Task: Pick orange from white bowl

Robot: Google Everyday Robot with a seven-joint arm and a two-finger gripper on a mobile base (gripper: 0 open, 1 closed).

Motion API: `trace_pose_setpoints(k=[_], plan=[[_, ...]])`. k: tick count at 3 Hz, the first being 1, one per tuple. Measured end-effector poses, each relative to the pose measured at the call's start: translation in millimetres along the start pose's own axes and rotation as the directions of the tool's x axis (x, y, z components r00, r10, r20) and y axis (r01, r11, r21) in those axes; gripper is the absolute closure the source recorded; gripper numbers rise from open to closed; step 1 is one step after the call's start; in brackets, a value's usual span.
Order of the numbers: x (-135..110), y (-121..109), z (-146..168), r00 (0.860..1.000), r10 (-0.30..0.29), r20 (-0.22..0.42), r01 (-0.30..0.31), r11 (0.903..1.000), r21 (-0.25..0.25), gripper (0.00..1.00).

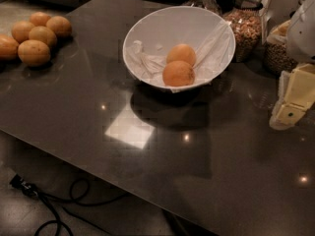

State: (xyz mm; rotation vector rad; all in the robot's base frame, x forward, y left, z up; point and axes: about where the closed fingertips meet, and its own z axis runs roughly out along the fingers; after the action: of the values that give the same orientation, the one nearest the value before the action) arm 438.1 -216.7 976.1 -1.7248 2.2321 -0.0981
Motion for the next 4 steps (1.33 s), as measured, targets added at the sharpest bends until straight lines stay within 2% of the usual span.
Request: trace_pose_setpoints(k=[2,3,4], plan=[[-1,-1,0,1.0,0.007,0.012,-0.007,1.0,0.005,0.0],[-10,-10,10,0.995,0.07,0.074,-0.072,0.9974,0.013,0.0],[-28,-25,19,0.975,0.173,0.138,-0.176,0.9842,0.016,0.0]])
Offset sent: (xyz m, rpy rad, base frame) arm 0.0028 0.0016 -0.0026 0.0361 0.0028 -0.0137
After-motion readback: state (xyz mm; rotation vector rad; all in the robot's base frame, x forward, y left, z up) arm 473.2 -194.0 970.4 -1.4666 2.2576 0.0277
